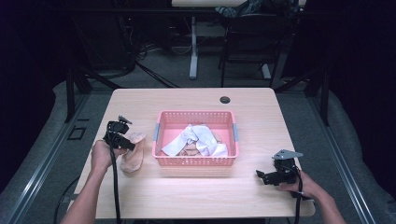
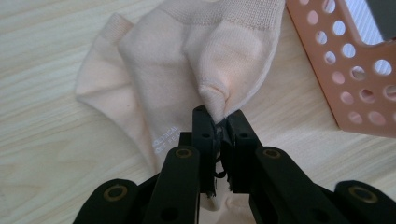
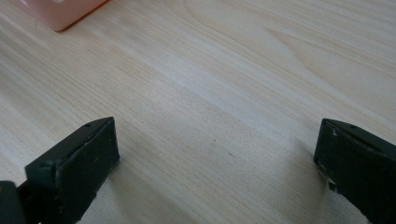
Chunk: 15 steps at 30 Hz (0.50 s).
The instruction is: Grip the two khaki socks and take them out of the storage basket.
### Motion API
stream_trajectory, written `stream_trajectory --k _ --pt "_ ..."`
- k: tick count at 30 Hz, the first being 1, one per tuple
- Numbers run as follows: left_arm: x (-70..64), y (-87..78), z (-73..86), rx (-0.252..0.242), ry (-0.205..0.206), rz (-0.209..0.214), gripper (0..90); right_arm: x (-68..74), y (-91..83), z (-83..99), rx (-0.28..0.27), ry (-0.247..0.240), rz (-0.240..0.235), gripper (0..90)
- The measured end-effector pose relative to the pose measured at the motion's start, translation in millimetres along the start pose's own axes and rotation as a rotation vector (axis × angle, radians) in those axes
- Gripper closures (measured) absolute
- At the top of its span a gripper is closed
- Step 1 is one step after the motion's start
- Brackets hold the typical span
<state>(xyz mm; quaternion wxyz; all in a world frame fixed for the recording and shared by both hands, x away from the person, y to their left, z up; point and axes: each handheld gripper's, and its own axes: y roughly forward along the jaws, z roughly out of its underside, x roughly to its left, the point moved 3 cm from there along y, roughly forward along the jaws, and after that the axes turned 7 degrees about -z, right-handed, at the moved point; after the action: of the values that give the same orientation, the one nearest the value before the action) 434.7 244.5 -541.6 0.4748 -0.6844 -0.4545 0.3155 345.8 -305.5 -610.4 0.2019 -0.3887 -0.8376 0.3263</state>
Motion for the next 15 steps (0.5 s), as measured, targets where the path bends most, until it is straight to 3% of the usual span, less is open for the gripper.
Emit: stream_trajectory --k 9,15 --pt "-1.4 26.3 6.5 0.023 -0.035 0.026 79.5 0.0 0.0 0.0 -0.001 0.000 0.000 0.0" --pt "-2.6 29.6 6.7 0.019 -0.039 0.034 76.9 0.0 0.0 0.0 -0.001 0.000 0.000 0.0"
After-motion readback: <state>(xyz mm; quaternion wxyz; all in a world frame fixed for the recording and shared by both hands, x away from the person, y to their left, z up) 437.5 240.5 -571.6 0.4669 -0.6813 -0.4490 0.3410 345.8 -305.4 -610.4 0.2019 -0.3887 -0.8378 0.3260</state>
